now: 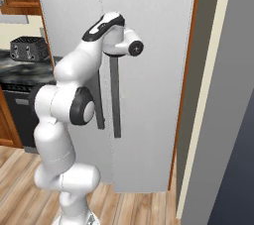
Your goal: Pick up the frozen fish from the freezer, place it on any shelf in the fridge, and close the fridge and freezer doors when done.
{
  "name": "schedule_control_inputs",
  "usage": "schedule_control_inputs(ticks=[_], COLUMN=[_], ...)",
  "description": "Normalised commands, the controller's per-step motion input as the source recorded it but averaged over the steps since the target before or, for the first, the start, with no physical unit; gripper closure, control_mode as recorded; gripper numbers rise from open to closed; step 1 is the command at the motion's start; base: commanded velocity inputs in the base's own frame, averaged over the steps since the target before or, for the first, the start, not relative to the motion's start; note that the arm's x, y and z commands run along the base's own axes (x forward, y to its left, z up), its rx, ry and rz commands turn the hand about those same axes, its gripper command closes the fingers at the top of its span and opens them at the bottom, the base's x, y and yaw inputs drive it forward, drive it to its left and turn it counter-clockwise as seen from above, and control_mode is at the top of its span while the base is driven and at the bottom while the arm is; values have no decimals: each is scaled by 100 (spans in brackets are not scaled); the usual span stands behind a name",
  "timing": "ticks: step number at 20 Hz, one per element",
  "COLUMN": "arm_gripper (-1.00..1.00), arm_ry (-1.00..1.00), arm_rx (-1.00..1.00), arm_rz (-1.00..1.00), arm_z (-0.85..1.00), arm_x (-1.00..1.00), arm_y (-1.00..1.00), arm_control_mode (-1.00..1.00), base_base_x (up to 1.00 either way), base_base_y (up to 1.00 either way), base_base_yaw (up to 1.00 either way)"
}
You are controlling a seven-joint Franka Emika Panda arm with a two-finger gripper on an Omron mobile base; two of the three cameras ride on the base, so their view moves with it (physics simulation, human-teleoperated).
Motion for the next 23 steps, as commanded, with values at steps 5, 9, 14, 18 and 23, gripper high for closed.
schedule_control_inputs(ticks=[5, 9, 14, 18, 23], arm_gripper=[-100, -100, -100, -100, -100], arm_ry=[0, 1, 0, -1, 0], arm_rx=[-1, 0, 0, 0, 0], arm_rz=[-9, -4, -2, 0, 0], arm_z=[2, 0, 0, -4, 0], arm_x=[61, 65, 57, 16, 0], arm_y=[3, 0, 0, 0, 0], arm_control_mode=[-100, -100, -100, -100, -100], base_base_x=[0, 0, 0, 0, 0], base_base_y=[0, 0, 0, 0, 0], base_base_yaw=[0, 0, 0, 0, 0])
